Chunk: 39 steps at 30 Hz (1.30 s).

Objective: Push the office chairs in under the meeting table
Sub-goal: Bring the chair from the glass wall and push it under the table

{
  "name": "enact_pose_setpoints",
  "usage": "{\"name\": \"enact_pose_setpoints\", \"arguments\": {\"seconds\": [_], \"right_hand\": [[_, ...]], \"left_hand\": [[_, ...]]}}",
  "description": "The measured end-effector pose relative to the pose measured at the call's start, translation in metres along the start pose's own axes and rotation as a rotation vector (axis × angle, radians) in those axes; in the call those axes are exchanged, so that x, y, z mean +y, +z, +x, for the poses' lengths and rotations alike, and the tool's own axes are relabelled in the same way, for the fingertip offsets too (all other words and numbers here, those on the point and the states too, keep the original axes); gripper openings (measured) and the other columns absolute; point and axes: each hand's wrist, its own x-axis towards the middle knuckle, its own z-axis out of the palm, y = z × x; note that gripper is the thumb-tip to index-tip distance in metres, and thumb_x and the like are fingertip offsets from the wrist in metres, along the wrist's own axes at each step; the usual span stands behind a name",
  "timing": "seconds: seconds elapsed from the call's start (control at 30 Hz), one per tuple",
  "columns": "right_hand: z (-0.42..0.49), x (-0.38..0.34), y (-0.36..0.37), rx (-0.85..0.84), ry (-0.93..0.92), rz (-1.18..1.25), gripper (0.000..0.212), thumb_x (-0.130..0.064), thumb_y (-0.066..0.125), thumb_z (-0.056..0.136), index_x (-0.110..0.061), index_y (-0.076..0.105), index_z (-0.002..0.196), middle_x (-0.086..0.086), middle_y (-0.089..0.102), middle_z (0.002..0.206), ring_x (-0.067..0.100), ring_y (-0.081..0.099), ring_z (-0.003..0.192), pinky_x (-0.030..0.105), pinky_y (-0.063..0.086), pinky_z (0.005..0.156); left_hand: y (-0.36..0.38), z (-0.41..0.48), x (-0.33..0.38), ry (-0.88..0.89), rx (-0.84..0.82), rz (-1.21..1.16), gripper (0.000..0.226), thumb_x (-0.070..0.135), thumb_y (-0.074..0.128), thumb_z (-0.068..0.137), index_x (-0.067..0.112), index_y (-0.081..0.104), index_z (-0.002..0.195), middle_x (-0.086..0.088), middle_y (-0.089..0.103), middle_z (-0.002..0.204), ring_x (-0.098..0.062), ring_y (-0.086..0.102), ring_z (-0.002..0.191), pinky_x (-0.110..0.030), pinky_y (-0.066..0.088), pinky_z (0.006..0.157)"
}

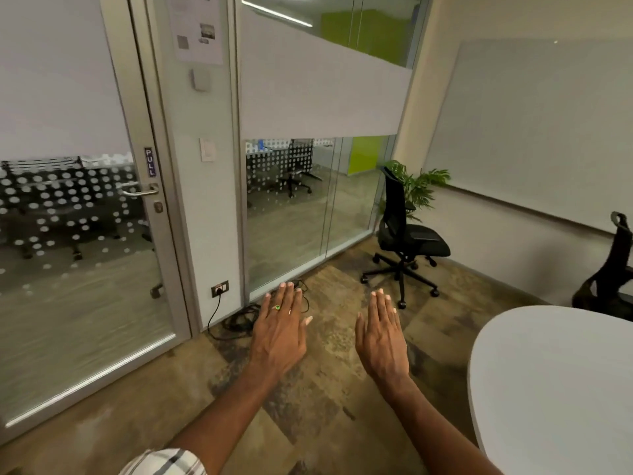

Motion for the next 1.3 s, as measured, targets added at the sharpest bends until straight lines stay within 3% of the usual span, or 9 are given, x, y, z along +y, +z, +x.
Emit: {"name": "enact_pose_setpoints", "arguments": {"seconds": [0.17,0.27,0.63,1.0,1.3], "right_hand": [[0.097,0.020,0.044,0.041,0.054,0.075,0.062,-0.041,0.020,0.109,-0.007,0.015,0.161,0.013,0.014,0.170,0.022,0.007,0.158,0.040,0.011,0.130],[0.151,0.031,0.062,0.054,0.070,0.094,0.061,-0.040,0.024,0.109,-0.006,0.019,0.160,0.014,0.017,0.169,0.023,0.011,0.158,0.039,0.011,0.130],[0.337,0.072,0.130,0.062,0.086,0.081,0.062,-0.042,0.023,0.109,-0.006,0.020,0.160,0.014,0.017,0.169,0.025,0.011,0.158,0.042,0.013,0.129],[0.482,0.075,0.202,0.095,0.152,0.061,0.067,-0.048,0.010,0.107,-0.008,0.018,0.160,0.013,0.015,0.170,0.023,0.008,0.158,0.040,0.011,0.129],[0.614,0.070,0.230,0.122,0.233,0.030,0.061,-0.041,0.019,0.111,-0.005,0.017,0.160,0.015,0.015,0.170,0.024,0.008,0.158,0.040,0.011,0.130]], "left_hand": [[0.033,0.104,-0.009,0.018,-0.025,0.037,0.066,0.045,0.013,0.109,0.013,0.008,0.166,-0.009,0.003,0.175,-0.025,-0.003,0.162,-0.049,0.001,0.132],[0.037,0.164,-0.008,0.018,-0.009,0.012,0.068,0.046,0.006,0.107,0.012,0.014,0.166,-0.009,0.011,0.175,-0.025,0.002,0.162,-0.049,0.007,0.131],[0.086,0.364,-0.014,0.031,0.020,-0.050,0.064,0.045,0.021,0.111,0.011,0.020,0.165,-0.010,0.018,0.173,-0.026,0.008,0.162,-0.050,0.010,0.131],[0.140,0.533,-0.052,0.172,-0.011,-0.038,0.065,0.045,0.019,0.111,0.011,0.010,0.166,-0.011,0.013,0.174,-0.026,0.003,0.162,-0.049,0.007,0.131],[0.160,0.679,-0.075,0.273,0.048,-0.058,0.065,0.045,0.020,0.111,0.011,0.012,0.166,-0.011,0.016,0.174,-0.026,0.006,0.162,-0.049,0.009,0.131]]}}
